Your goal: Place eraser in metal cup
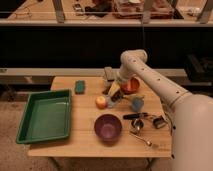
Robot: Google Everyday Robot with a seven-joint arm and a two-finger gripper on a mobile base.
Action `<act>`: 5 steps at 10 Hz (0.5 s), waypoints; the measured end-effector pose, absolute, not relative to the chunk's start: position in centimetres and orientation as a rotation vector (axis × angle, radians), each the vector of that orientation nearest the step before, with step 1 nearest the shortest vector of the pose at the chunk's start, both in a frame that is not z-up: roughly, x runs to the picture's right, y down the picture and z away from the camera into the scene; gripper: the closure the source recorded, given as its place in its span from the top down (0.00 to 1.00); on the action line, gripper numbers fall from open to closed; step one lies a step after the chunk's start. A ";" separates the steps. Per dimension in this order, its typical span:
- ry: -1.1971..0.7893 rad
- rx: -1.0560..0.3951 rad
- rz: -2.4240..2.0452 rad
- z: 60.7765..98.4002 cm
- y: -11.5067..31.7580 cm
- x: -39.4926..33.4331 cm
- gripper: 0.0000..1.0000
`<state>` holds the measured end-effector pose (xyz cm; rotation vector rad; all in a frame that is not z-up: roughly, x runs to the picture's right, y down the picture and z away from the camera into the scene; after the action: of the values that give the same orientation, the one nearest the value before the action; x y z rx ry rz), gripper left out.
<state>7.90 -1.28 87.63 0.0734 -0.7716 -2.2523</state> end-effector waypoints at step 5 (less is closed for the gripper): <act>-0.544 0.010 -2.198 87.0 -5.6 7.5 0.80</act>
<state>7.55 -5.64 86.99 0.0099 -0.5444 -2.1980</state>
